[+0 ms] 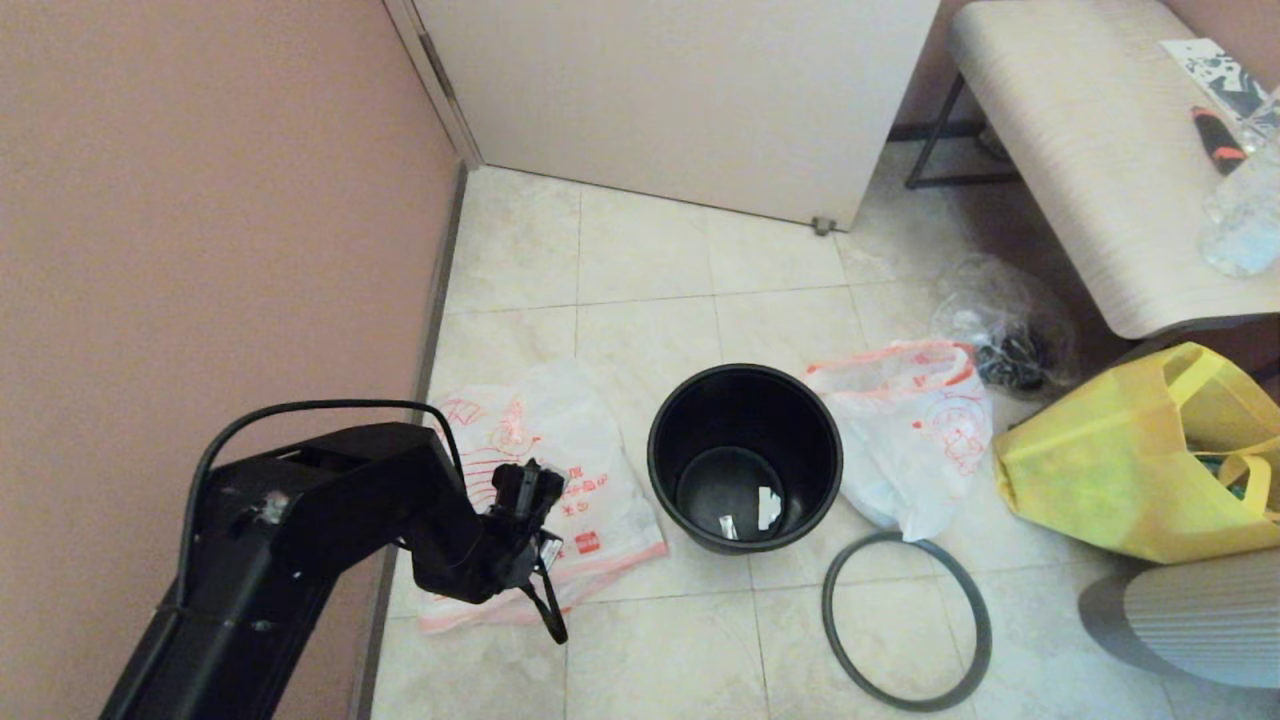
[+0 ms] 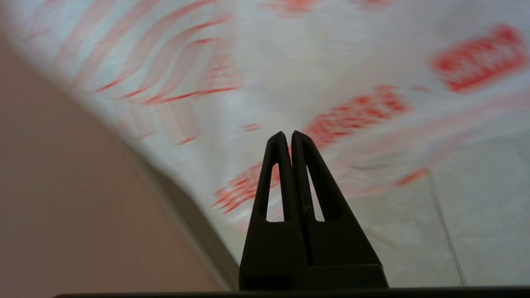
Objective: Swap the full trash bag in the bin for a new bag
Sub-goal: Pick up a new trash bag
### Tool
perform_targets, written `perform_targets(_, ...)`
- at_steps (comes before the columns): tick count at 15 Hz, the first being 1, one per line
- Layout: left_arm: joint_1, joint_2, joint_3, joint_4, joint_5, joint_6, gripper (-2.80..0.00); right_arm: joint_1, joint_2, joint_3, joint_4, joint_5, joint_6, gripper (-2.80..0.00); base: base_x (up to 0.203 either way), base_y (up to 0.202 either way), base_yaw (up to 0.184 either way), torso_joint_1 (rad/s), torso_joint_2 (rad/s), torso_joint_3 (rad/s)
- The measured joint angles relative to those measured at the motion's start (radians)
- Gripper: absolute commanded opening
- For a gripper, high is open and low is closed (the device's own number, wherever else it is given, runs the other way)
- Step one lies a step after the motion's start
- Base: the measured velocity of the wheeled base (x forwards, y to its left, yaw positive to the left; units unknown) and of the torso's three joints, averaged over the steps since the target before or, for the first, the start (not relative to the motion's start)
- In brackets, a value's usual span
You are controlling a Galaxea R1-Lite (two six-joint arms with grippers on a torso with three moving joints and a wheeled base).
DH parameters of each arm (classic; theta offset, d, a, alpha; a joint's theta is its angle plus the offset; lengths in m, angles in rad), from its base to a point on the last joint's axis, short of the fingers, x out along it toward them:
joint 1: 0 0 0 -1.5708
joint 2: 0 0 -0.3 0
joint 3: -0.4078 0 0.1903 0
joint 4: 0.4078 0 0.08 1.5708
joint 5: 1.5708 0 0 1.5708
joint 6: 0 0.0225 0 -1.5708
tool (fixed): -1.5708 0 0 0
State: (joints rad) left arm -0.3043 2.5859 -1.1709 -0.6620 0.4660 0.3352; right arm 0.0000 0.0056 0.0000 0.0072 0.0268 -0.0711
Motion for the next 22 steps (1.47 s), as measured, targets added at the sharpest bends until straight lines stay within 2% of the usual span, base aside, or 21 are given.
perform_targets(3, -0.017, 0.068, -0.095, 0.071, -0.028, 0.044, 0.00, 0.000, 0.022, 0.000, 0.000, 0.000, 0.000, -2.80, 0.000, 0.000, 0.000, 0.000, 0.00, 0.000)
perform_targets(6, -0.024, 0.132, -0.192, 0.127, -0.040, 0.057, 0.00, 0.000, 0.062, 0.000, 0.000, 0.000, 0.000, -2.80, 0.000, 0.000, 0.000, 0.000, 0.00, 0.000)
perform_targets(8, -0.040, 0.161, -0.215, 0.138, -0.080, 0.060, 0.00, 0.001, 0.088, 0.000, 0.000, 0.000, 0.000, -2.80, 0.000, 0.000, 0.000, 0.000, 0.00, 0.000)
perform_targets(11, -0.055, 0.176, -0.191, 0.139, -0.136, 0.062, 0.00, 0.001, 0.110, 0.000, 0.000, 0.000, 0.000, -2.80, 0.000, 0.000, 0.000, 0.000, 0.00, 0.000)
perform_targets(14, -0.055, 0.197, -0.206, 0.135, -0.134, 0.107, 0.00, 0.002, 0.122, 0.000, 0.000, 0.000, 0.000, -2.80, 0.000, 0.000, 0.000, 0.000, 0.00, 0.000)
perform_targets(16, -0.052, 0.220, -0.250, 0.137, -0.131, 0.118, 0.00, 0.003, 0.132, 0.000, 0.000, 0.000, 0.000, -2.80, 0.000, 0.000, 0.000, 0.000, 0.00, 0.000)
perform_targets(18, -0.052, 0.254, -0.313, 0.141, -0.127, 0.156, 0.00, 0.004, 0.144, 0.000, 0.000, 0.000, 0.000, -2.80, 0.000, 0.000, 0.000, 0.000, 0.00, 0.000)
perform_targets(22, -0.055, 0.307, -0.415, 0.181, -0.108, 0.165, 0.00, 0.010, 0.172, 0.000, 0.000, 0.000, 0.000, -2.80, 0.000, 0.000, 0.000, 0.000, 0.00, 0.000)
